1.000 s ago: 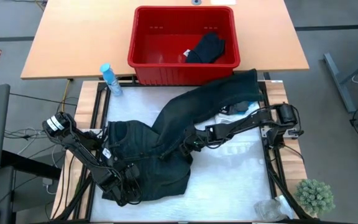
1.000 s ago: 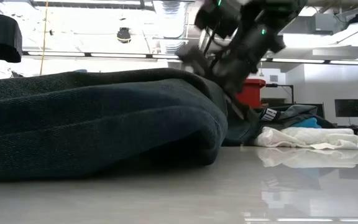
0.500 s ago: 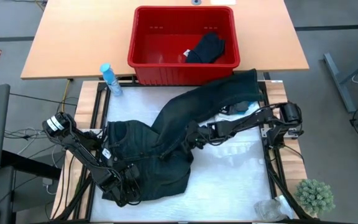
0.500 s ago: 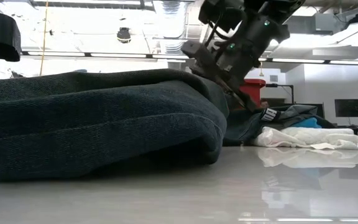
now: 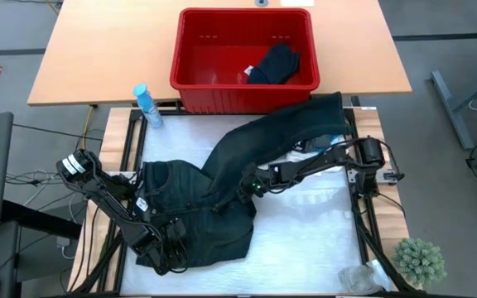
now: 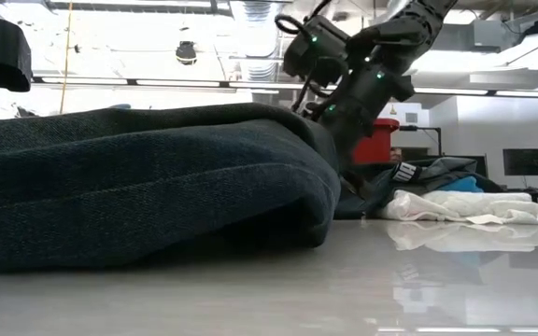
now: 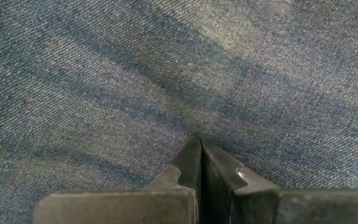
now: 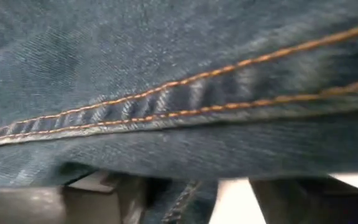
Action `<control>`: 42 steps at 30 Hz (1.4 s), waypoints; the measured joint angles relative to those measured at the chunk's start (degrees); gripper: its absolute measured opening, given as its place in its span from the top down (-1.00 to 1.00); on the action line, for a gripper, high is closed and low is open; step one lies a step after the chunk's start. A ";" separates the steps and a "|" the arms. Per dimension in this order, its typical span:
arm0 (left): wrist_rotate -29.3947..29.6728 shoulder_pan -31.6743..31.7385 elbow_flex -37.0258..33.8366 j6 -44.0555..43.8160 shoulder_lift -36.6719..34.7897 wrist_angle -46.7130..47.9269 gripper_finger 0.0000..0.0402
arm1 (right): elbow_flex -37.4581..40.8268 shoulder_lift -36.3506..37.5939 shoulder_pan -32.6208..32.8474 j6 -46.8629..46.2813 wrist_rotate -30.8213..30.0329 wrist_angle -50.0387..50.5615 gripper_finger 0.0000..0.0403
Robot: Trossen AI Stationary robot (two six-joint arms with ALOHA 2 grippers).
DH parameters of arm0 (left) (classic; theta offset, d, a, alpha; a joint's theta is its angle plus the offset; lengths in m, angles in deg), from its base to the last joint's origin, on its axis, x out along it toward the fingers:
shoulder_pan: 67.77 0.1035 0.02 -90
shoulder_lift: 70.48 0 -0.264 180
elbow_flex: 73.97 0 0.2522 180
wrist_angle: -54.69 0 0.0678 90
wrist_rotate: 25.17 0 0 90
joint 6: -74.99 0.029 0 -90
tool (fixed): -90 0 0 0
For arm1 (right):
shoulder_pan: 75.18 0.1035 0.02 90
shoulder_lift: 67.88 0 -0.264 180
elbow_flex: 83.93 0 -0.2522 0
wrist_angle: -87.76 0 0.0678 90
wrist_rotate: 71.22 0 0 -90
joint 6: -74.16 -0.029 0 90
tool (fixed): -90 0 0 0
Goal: Fold laundry
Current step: Fold the blue pants
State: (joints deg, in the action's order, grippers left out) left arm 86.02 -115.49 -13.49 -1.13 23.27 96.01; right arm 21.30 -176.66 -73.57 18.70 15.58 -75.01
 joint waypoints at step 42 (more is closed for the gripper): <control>-1.88 0.20 0.02 -5.01 -0.04 2.59 1.00 | -22.59 23.59 32.30 -26.20 -17.50 48.86 0.62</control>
State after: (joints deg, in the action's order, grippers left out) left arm 84.14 -115.30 -13.47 -6.13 23.23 98.60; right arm -1.29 -153.07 -41.27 -7.51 -1.92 -26.14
